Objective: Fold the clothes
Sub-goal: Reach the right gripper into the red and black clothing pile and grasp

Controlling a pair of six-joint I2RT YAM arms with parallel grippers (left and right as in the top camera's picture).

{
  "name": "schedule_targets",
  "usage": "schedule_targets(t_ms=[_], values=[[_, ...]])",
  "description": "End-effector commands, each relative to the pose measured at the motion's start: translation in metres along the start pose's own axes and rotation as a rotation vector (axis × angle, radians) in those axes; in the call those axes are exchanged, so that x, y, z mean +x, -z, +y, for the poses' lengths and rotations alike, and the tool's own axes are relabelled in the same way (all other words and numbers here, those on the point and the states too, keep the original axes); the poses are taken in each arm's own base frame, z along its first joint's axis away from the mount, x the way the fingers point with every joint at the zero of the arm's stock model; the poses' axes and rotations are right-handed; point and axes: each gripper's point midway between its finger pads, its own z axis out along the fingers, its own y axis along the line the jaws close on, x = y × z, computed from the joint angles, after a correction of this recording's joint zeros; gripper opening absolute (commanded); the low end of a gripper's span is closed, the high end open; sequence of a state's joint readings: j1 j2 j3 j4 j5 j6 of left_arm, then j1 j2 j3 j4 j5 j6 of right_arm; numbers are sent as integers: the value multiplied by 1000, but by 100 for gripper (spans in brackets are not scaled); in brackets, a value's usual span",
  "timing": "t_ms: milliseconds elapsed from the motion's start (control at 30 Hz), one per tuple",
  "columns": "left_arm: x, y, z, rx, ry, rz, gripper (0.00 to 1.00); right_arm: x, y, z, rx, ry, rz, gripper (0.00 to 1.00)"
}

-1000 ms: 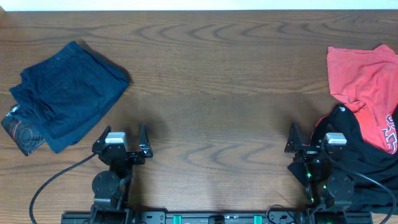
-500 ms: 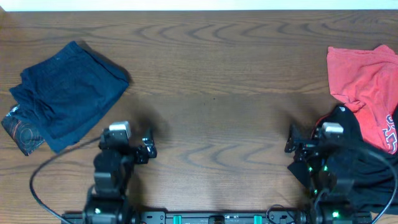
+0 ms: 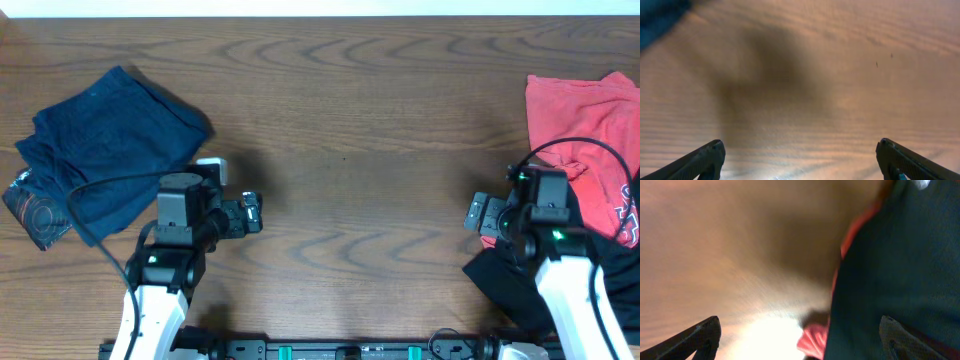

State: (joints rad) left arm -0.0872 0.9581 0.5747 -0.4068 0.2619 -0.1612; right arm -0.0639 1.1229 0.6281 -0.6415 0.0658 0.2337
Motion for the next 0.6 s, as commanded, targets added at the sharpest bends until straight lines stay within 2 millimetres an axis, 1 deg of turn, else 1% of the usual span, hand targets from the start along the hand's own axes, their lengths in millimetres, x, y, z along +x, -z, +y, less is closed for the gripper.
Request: schedule_targets(t_ms=[0, 100, 167, 200, 233, 267, 300, 333, 400, 467, 567], values=[[1, -3, -11, 58, 12, 35, 98, 12, -13, -30, 152, -162, 70, 99], [4, -5, -10, 54, 15, 49, 98, 25, -25, -48, 245, -254, 127, 99], [4, -6, -10, 54, 15, 50, 98, 26, -34, -54, 261, -270, 142, 99], [4, -6, -10, 54, 15, 49, 98, 26, -38, -55, 263, -275, 145, 96], [4, -6, -10, 54, 15, 49, 98, 26, -41, -55, 266, -274, 151, 82], [4, -6, -10, 54, 15, 50, 98, 28, -42, -56, 270, -272, 159, 43], [4, -6, -10, 54, 15, 50, 98, 28, -43, -56, 270, -274, 161, 10], [4, -6, -10, 54, 15, 50, 98, 28, -43, -56, 270, -274, 160, 1], [4, -6, -10, 55, 15, 49, 98, 21, -40, -56, 263, -278, 137, 1], [4, -6, -10, 55, 15, 49, 98, 8, -30, -55, 254, -289, 100, 1], [4, -6, -10, 55, 15, 49, 98, -25, 1, -60, 240, -331, 6, 1]])
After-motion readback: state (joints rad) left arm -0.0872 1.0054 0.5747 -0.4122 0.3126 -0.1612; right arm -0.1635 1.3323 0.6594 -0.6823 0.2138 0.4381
